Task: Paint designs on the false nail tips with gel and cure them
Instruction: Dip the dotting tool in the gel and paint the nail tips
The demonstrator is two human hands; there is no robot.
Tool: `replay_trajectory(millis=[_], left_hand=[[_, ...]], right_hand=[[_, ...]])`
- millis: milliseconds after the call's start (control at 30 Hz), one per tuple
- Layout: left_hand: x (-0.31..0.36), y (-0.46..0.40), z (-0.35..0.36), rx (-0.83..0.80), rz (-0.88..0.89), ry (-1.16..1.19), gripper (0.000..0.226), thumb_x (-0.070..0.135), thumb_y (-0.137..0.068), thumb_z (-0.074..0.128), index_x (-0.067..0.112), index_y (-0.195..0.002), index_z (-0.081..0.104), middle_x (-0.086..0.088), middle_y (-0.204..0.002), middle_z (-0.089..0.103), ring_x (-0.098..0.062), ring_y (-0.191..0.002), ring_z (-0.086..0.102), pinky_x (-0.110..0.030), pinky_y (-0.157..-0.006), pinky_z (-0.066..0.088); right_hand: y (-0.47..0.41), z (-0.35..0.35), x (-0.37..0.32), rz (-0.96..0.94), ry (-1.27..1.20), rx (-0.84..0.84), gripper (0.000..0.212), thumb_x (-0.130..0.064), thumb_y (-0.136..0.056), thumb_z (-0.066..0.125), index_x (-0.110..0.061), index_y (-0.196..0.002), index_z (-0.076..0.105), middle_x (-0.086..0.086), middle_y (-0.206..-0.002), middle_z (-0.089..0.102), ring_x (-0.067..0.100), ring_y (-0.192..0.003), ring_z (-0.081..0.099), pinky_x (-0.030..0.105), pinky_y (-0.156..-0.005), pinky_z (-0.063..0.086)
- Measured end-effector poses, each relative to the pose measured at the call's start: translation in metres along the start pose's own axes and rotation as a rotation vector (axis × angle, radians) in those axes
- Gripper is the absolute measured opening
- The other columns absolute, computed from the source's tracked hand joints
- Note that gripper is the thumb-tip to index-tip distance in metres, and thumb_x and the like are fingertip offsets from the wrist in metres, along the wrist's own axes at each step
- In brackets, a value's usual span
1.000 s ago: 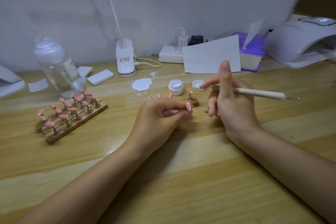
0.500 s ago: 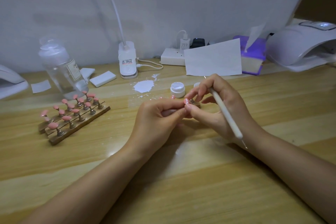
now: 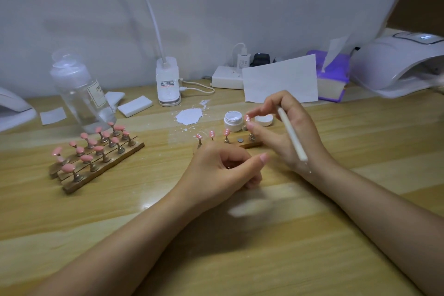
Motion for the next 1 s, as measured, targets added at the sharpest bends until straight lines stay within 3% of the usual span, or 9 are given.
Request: replay_trajectory(millis=[100,300,500,800,1000], left_hand=[[0.0009,-0.0002,0.0002,-0.005,-0.004,0.005,0.033,0.014,-0.086,0.060,0.008,-0.053,0.065,-0.001,-0.051,0.061,-0.003,-0.047,0.055,-0.012,-0.053,0.043],[0.0013,-0.0005,0.0022,-0.012,-0.025,0.001,0.033,0.012,-0.086,0.059,0.012,-0.054,0.064,0.005,-0.049,0.059,-0.002,-0.047,0.054,-0.010,-0.052,0.041],[-0.0005,-0.0017,0.0025,-0.010,-0.035,0.013,0.032,0.011,-0.086,0.058,0.010,-0.055,0.065,0.007,-0.048,0.059,-0.001,-0.046,0.054,-0.009,-0.051,0.040],[-0.0019,-0.0017,0.0024,0.003,-0.036,0.020,0.030,0.010,-0.086,0.059,0.009,-0.057,0.066,0.010,-0.046,0.058,0.002,-0.045,0.053,-0.007,-0.050,0.039],[-0.0053,-0.0008,-0.0024,0.081,-0.028,0.009,0.024,0.012,-0.085,0.060,0.004,-0.064,0.068,0.010,-0.048,0.059,-0.001,-0.047,0.056,-0.014,-0.053,0.047]], right_hand=[[0.0017,0.0025,0.0014,-0.003,0.053,-0.045,0.036,-0.004,-0.078,0.069,-0.028,-0.080,0.043,-0.008,-0.086,0.067,0.011,-0.090,0.061,0.046,-0.089,0.047],[0.0008,0.0059,0.0008,0.002,0.131,-0.085,0.036,-0.007,-0.079,0.069,-0.034,-0.076,0.045,0.005,-0.095,0.067,0.026,-0.094,0.061,0.052,-0.083,0.047],[-0.0002,0.0069,0.0006,-0.015,0.154,-0.107,0.033,-0.010,-0.079,0.069,-0.034,-0.076,0.046,0.010,-0.094,0.066,0.025,-0.093,0.058,0.050,-0.083,0.047],[-0.0001,0.0082,0.0026,-0.062,0.278,-0.107,0.040,-0.010,-0.075,0.072,-0.038,-0.077,0.044,0.005,-0.097,0.066,0.014,-0.093,0.057,0.026,-0.084,0.045],[-0.0019,-0.0010,0.0089,0.003,0.131,-0.006,0.036,-0.002,-0.079,0.065,-0.030,-0.080,0.042,-0.011,-0.094,0.064,0.015,-0.098,0.058,0.019,-0.082,0.044]])
Point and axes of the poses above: each hand's wrist, its own y-axis away from the middle knuckle, its own z-axis out of the palm, x = y × z, the point moved 5 cm from there along -y, towards the middle knuckle
